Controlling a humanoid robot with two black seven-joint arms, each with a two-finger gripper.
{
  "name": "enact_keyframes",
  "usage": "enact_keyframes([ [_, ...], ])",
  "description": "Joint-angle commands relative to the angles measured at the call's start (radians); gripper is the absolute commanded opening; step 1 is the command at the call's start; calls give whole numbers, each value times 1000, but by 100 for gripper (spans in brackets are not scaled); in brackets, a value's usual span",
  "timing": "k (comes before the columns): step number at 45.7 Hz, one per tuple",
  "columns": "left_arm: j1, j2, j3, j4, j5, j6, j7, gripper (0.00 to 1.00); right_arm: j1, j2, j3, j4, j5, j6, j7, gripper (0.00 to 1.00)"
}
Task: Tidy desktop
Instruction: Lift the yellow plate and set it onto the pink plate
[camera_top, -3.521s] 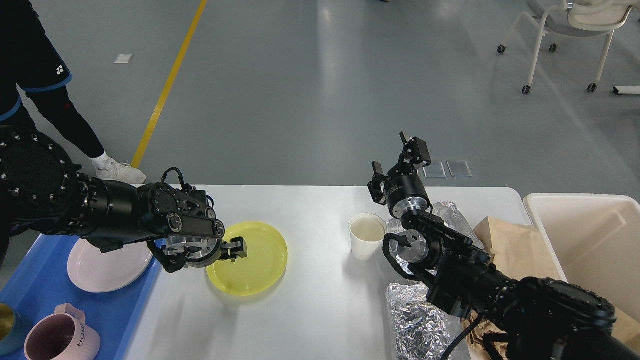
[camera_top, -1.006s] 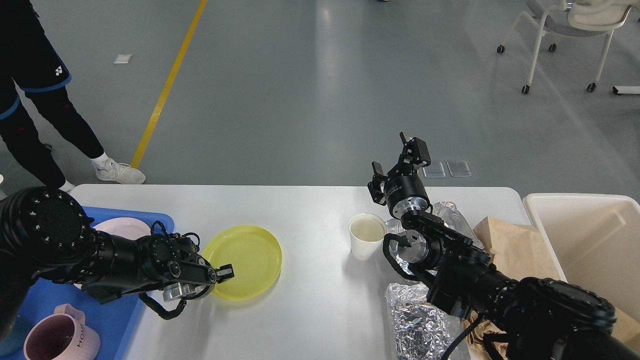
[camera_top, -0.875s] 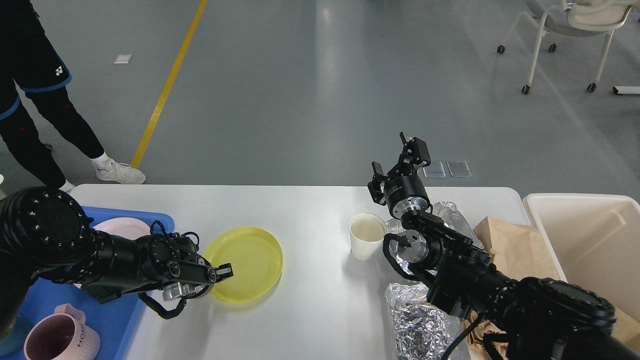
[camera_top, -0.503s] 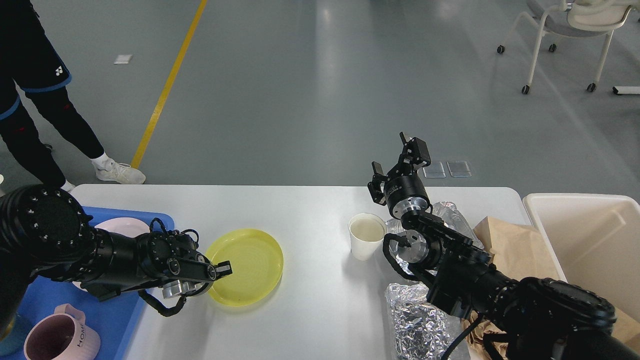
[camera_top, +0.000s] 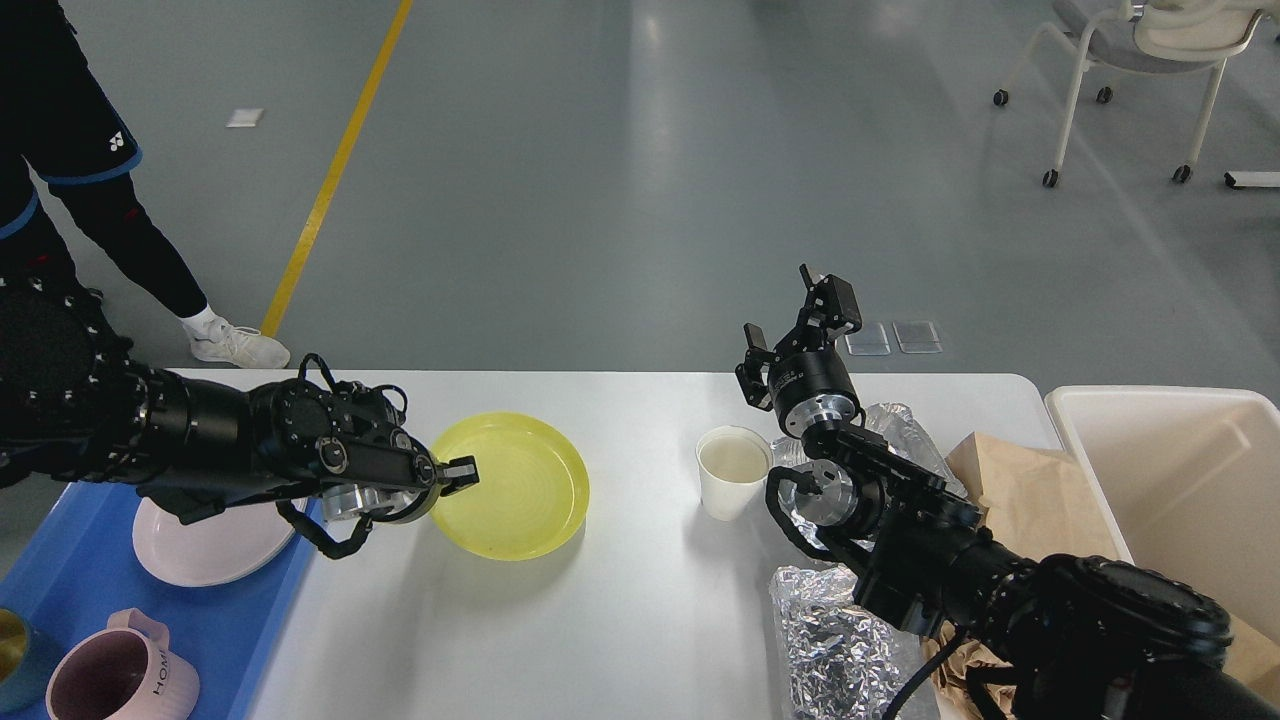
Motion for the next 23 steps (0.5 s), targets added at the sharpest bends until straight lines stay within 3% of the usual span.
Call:
enact_keyframes([
  [1,-90,5,0,-9,-2,-82,17,0,0,0,0,0,0,0,0,100],
  [12,-360,85,14,-137,-3,-295,35,0,0,0,0,0,0,0,0,100],
  [23,-697,178,57,-190,-3,-669,35,0,0,0,0,0,0,0,0,100],
])
